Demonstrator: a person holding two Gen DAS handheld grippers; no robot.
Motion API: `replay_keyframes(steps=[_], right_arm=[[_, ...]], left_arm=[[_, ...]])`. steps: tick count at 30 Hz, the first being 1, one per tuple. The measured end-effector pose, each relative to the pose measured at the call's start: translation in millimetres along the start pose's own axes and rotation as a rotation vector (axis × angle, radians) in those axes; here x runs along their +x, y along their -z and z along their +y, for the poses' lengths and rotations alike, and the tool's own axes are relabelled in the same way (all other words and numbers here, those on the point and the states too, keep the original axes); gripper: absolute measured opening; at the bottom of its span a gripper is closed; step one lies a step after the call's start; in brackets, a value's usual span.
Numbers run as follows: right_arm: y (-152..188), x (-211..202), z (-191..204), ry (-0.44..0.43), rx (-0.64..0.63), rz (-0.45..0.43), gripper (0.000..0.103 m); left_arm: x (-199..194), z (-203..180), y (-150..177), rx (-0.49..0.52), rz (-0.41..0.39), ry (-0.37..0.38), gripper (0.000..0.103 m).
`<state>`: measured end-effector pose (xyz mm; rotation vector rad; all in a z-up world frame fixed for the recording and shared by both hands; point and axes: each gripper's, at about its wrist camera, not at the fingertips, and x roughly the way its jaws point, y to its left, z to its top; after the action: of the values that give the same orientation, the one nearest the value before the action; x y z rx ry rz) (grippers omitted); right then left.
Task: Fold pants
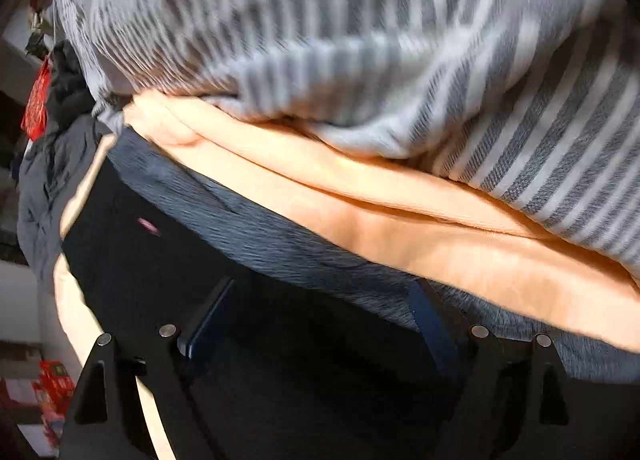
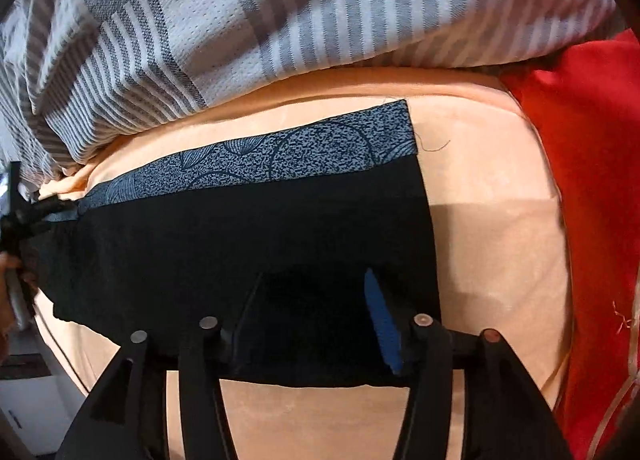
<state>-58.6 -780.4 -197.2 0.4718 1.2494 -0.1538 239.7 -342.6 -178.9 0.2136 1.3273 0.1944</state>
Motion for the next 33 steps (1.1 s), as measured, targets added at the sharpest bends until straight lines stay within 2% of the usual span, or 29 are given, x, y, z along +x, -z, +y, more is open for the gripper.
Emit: replay_keyframes(steps=[4,7,9,11,16,22,25,26,28,33], right_arm=[[-6.1,2.2,22.1,0.049,-0.019,0.008,0.060],[2.3,-13.2,45.6,-0.022,-0.033,-0.019,0.060],[11.7,-21.7,65.2,-0.074,-0.039,-0.035,0.060],[25.2,-24.8,94.4,-0.166,-0.029,-0.034,0.061],[63.6,-2.7,181.3,-0.436,0.040,0.074,0.062],[102.4,42.0,285.9,-0.625,0.144,0.112,0.062],[113.3,71.9,322.5,-0.667,0.176,0.133,0.062],[117.4,82.7,333.7,-0.667,0.185,0.142,0.062],[122.0,101.4,352.3,-0.659,0.191,0.153,0.062],[119.2,115.8,366.4,-0.679,0.226,0.139,0.060]], left_arm=[[-27.1,32.1,20.6,0.089,-0.037,-0.019,0.088],[-33.7,62.8,38.2,0.099,-0.027,-0.022,0.088],[-23.1,84.2,42.3,0.100,-0.010,-0.023,0.088],[-10.7,98.9,45.8,0.102,0.010,-0.011,0.088],[4.9,120.4,49.2,0.119,0.010,0.064,0.088],[16.5,145.1,28.7,0.162,-0.036,0.117,0.088],[52.8,155.3,25.9,0.186,0.015,0.087,0.088],[62.8,158.6,27.9,0.183,0.034,0.104,0.088],[64.9,166.6,30.8,0.150,0.009,0.165,0.089],[66.6,170.3,36.0,0.180,-0.030,0.196,0.094]])
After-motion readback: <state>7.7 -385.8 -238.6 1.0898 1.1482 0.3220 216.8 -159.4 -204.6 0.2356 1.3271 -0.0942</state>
